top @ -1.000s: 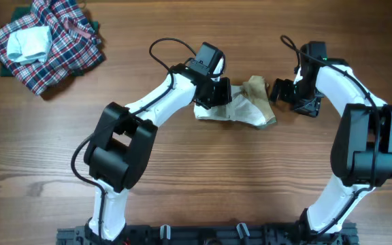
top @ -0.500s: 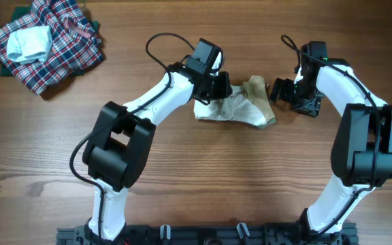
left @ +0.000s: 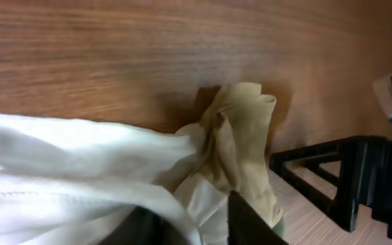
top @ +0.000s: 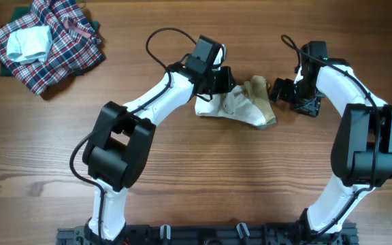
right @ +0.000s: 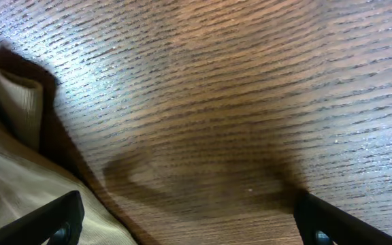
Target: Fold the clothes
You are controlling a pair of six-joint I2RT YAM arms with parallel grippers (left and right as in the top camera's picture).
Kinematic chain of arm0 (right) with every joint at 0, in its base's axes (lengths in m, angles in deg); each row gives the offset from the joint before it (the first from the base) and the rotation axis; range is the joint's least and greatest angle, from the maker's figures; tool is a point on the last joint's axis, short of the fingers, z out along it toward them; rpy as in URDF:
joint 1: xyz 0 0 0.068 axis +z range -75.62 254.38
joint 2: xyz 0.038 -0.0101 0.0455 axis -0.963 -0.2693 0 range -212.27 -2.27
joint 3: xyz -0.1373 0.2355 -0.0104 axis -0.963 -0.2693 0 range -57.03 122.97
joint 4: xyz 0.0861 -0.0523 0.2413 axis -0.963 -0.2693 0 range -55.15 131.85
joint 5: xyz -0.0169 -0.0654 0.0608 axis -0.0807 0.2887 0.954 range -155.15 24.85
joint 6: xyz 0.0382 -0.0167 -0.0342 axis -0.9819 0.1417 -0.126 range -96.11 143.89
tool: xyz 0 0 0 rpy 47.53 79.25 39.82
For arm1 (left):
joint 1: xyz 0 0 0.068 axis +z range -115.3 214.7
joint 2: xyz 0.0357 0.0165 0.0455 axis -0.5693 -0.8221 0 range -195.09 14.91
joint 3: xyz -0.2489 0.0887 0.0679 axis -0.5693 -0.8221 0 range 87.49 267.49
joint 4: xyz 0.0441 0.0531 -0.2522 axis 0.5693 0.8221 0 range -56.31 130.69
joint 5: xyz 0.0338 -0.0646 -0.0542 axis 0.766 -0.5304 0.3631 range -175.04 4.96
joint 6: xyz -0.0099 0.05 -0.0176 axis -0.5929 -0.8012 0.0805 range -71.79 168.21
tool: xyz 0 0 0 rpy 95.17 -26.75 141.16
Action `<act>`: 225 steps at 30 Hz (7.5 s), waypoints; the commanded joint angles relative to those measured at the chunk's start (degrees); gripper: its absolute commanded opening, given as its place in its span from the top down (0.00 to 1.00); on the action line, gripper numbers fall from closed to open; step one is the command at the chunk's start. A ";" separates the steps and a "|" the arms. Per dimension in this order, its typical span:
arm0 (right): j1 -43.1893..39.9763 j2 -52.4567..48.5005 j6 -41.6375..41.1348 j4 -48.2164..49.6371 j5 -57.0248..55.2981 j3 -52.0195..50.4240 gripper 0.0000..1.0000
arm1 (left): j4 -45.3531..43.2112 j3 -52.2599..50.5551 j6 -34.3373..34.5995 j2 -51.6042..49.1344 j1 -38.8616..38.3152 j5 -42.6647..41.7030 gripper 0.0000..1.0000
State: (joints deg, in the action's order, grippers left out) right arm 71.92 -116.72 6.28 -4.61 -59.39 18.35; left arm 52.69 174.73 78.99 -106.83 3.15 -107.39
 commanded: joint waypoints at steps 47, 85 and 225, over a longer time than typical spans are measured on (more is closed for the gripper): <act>-0.02 -1.07 0.94 0.24 2.19 -0.09 0.00 | -5.81 1.18 -0.55 0.52 -0.50 -22.77 0.10; 6.27 -1.70 5.40 2.95 14.21 -0.09 0.01 | 26.29 1.16 -15.19 3.76 10.73 -0.44 0.00; 14.86 -4.81 -7.41 -15.63 -10.60 19.28 0.93 | 25.33 0.90 -12.37 3.54 5.92 0.83 0.00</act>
State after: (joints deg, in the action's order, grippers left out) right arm 85.93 -120.68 1.61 -21.04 -73.88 36.14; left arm 77.37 175.30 66.12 -104.82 9.14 -107.15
